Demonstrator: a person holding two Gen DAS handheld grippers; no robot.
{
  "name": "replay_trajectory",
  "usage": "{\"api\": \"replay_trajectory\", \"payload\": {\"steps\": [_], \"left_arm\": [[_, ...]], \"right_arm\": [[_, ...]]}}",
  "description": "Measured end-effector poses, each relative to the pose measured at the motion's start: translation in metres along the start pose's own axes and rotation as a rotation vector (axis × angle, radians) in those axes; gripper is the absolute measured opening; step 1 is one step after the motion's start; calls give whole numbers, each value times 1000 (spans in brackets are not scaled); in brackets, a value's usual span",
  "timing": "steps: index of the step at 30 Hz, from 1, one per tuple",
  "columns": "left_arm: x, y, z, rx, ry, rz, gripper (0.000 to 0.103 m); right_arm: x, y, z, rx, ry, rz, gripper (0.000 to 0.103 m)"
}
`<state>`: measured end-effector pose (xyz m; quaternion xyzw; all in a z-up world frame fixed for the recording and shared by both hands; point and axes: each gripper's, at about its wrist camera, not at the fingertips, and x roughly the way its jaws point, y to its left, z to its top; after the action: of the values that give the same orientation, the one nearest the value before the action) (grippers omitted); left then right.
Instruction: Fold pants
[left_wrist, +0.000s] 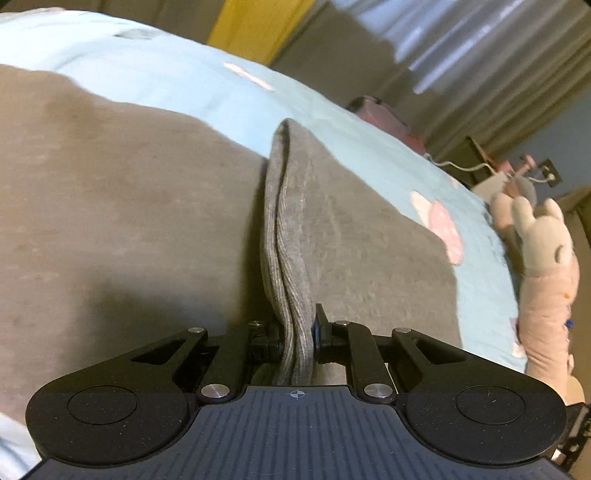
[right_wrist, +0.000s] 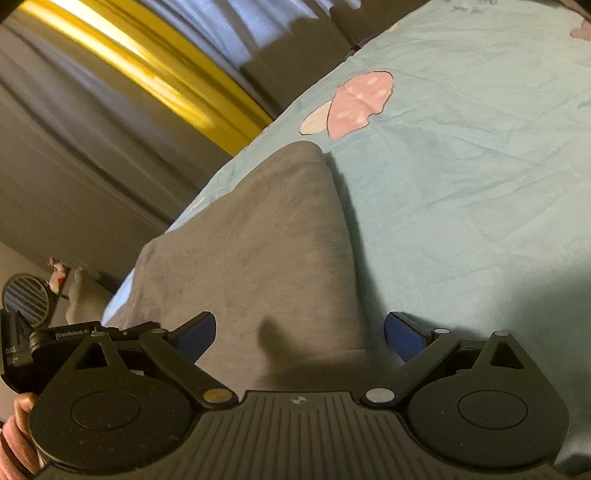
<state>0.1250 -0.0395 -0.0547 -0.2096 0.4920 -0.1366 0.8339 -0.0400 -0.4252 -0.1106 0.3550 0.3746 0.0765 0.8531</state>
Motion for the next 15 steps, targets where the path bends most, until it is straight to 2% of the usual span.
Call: {"api": "replay_trajectory", "payload": {"steps": [3, 5, 6, 8, 13, 15], "left_arm": [[-2, 7, -2, 20, -13, 51, 17], [-2, 13, -4, 20, -23, 75, 21], [-2, 14, -5, 6, -35, 96, 28], [-3, 17, -8, -20, -59, 153, 29], [-19, 20, -20, -12, -45, 92, 53], [-25, 22, -31, 25, -41, 93, 57]], "right_arm": [[2, 3, 0, -24, 4, -12, 98], [3, 3, 0, -31, 7, -18, 98], [4, 3, -1, -32, 7, -19, 98], [4, 3, -1, -32, 7, -20, 98], [-6, 3, -2, -9, -8, -2, 97], [-18, 6, -5, 0, -48, 29, 86]]}}
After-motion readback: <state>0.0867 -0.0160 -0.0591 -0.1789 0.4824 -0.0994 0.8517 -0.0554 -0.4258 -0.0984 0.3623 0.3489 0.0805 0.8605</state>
